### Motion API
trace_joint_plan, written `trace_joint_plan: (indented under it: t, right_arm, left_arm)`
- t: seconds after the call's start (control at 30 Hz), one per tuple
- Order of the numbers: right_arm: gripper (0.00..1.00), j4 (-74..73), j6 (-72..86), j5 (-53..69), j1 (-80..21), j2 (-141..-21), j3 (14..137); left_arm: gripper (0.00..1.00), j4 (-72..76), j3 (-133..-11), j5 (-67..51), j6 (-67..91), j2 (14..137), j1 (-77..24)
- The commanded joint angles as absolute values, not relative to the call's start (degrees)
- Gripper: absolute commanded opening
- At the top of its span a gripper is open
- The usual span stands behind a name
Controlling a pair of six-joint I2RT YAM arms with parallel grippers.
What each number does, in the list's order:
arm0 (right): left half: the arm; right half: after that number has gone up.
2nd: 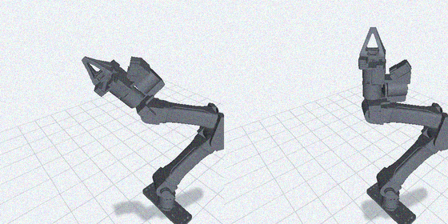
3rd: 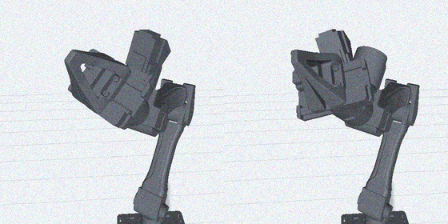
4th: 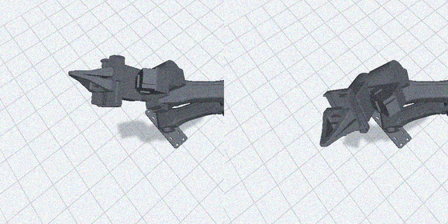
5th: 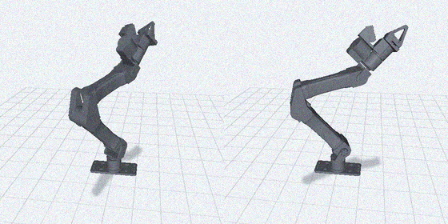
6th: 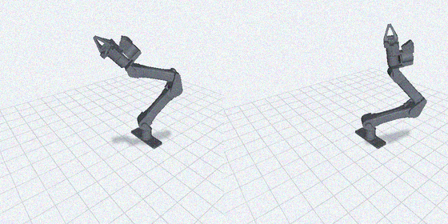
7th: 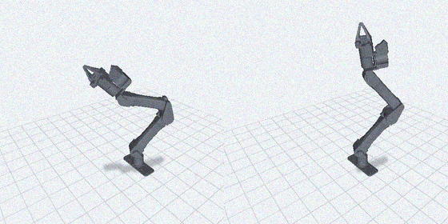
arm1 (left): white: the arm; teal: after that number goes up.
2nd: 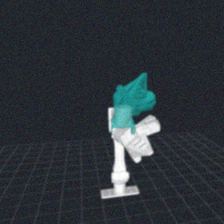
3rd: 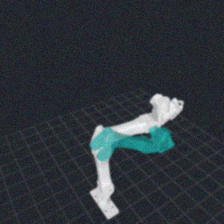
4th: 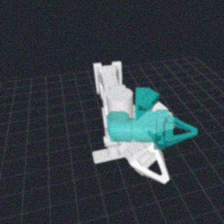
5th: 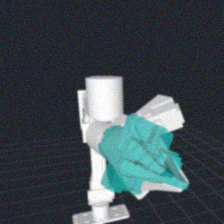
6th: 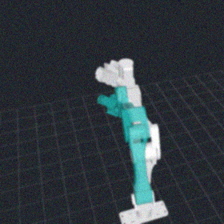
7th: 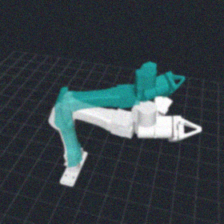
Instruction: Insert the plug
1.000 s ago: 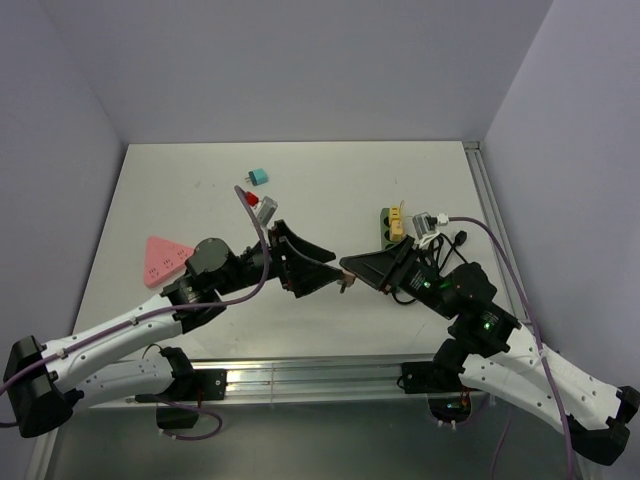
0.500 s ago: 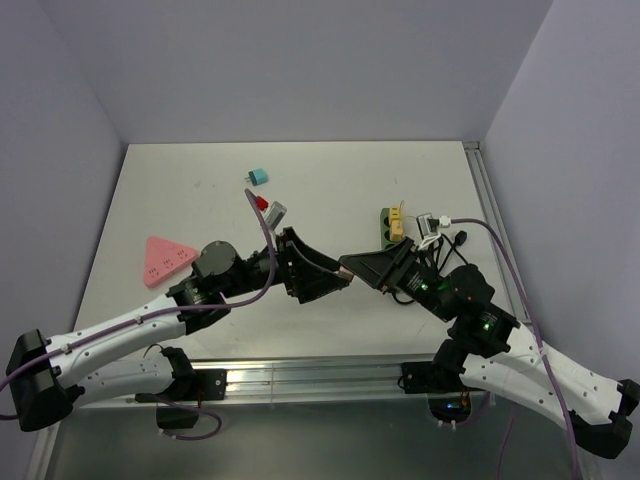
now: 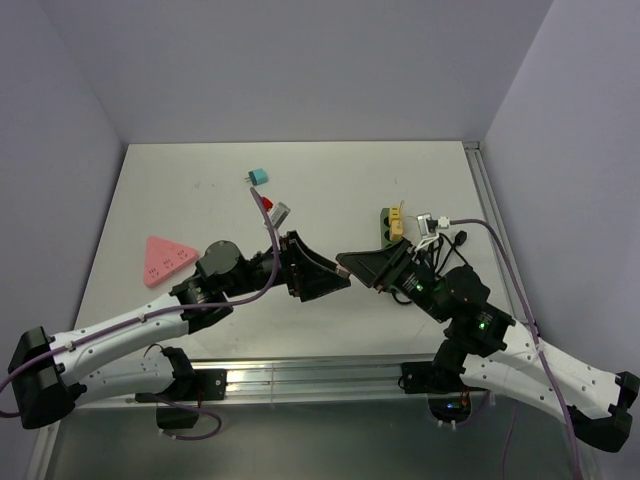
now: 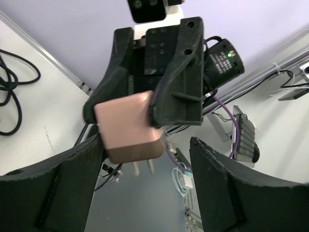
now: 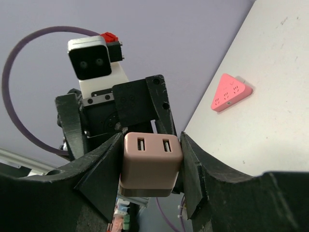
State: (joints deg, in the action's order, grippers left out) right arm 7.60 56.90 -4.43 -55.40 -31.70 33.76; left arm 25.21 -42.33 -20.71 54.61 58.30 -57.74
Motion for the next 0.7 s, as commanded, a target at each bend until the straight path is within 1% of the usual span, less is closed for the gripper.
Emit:
trace_joint_plan:
  t: [0.0, 0.07, 0.17, 0.2, 0.27, 0.3, 0.33, 0.37, 0.4, 0.43, 0.47, 0.53, 0.57, 0.63, 0.67]
  right_arm:
    - [0.0, 12.04, 55.81, -5.98, -56.07, -32.43, 33.14]
    - [0.0, 12.39, 55.9, -6.24, -56.42, -32.78, 32.87]
    - [0.0, 12.83, 55.81, -7.38, -56.86, -32.7, 32.08]
    - [0.0, 12.83, 55.72, -7.64, -57.04, -32.7, 31.91]
    - [0.0, 12.66, 55.55, -8.44, -57.22, -32.52, 31.82]
    - [0.0, 12.57, 55.29, -8.52, -57.22, -32.43, 31.82]
    - [0.0, 12.39, 55.2, -8.7, -57.22, -32.43, 31.82]
    - [0.0, 12.13, 55.02, -8.88, -57.22, -32.43, 32.08]
    - [0.0, 11.0, 54.67, -8.88, -57.13, -32.52, 32.34]
    - [0.0, 10.2, 54.49, -8.96, -57.13, -32.52, 32.6]
    - [0.02, 9.33, 54.06, -8.96, -57.13, -32.52, 33.56]
    - [0.15, 5.99, 52.83, -8.7, -57.22, -32.43, 34.62]
    - [0.34, 3.98, 51.78, -9.22, -57.3, -32.43, 36.54]
    - [0.53, -3.67, 50.37, -10.02, -57.22, -32.26, 39.1]
    - [0.65, -5.87, 48.62, -10.28, -57.3, -32.17, 41.46]
  left_arm:
    - [0.76, 30.4, -43.25, -22.76, 56.77, 59.15, -58.18]
    - [0.76, 32.25, -42.37, -22.68, 57.48, 59.33, -58.18]
    - [0.71, 33.92, -41.57, -22.5, 58.45, 59.06, -58.18]
    - [0.65, 34.01, -41.49, -22.5, 58.62, 59.06, -58.18]
    - [0.57, 33.58, -41.66, -22.67, 58.45, 58.97, -58.18]
    - [0.47, 33.49, -41.66, -22.76, 58.45, 58.97, -58.18]
    - [0.4, 33.23, -41.75, -22.59, 58.36, 58.97, -58.18]
    - [0.29, 32.61, -41.84, -22.59, 58.1, 58.8, -58.18]
    - [0.01, 31.74, -42.18, -22.41, 57.66, 58.8, -58.18]
    - [0.0, 30.51, -42.36, -22.15, 57.22, 58.71, -58.18]
    - [0.0, 29.8, -42.8, -22.06, 56.87, 58.8, -58.18]
    - [0.0, 28.31, -42.72, -21.8, 55.73, 58.28, -58.18]
    - [0.0, 27.95, -42.63, -21.8, 55.29, 58.01, -58.18]
    - [0.0, 25.24, -42.89, -21.53, 53.27, 57.57, -58.18]
    - [0.0, 24.27, -43.15, -21.53, 52.48, 57.48, -58.18]
